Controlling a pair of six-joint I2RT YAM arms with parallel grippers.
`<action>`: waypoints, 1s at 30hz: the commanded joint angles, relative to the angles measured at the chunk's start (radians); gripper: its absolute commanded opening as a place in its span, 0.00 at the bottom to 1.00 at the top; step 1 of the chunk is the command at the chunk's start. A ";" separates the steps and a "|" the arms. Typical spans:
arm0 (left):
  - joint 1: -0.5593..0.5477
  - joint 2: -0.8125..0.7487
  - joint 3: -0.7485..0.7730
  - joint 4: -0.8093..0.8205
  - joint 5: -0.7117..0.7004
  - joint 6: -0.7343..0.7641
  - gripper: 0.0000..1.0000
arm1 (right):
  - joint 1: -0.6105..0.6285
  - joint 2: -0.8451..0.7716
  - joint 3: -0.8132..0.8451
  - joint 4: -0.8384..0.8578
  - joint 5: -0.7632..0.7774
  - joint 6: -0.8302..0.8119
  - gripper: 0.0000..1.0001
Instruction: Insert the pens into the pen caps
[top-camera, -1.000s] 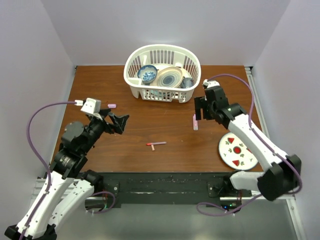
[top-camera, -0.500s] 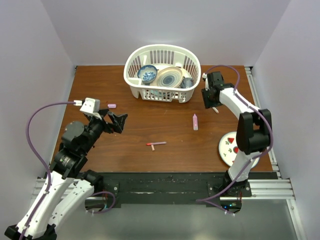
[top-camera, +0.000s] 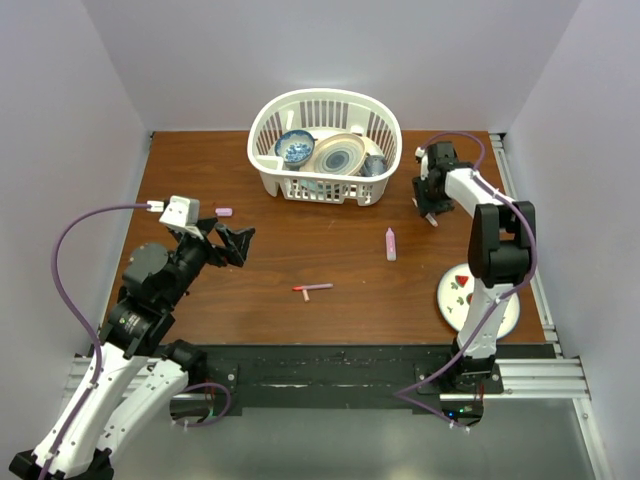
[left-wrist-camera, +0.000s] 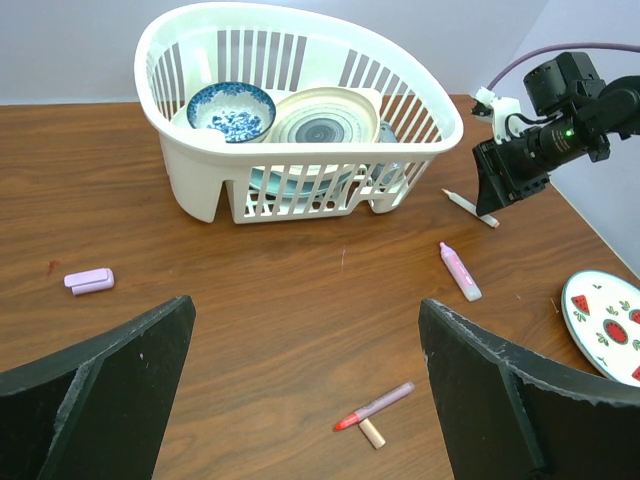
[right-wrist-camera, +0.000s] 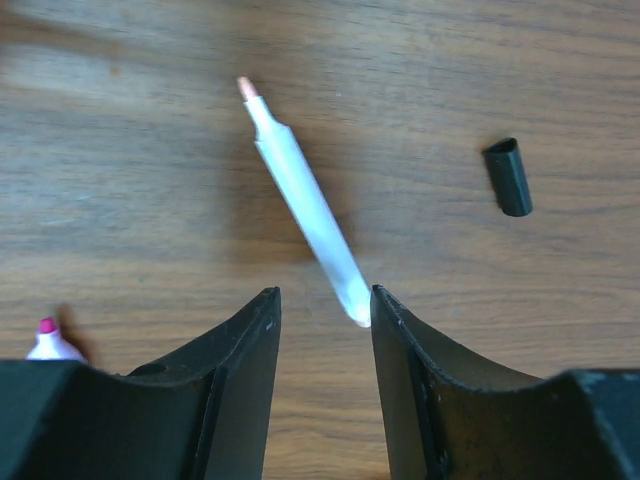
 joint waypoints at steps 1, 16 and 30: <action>0.001 -0.009 -0.002 0.039 0.003 0.004 0.99 | -0.016 0.007 0.029 0.014 -0.026 -0.021 0.43; 0.001 -0.029 -0.002 0.038 -0.012 0.006 0.99 | -0.016 0.082 0.015 0.001 -0.018 0.007 0.22; 0.001 0.035 0.017 -0.050 0.141 -0.129 0.90 | 0.053 -0.347 -0.346 0.011 0.002 0.321 0.00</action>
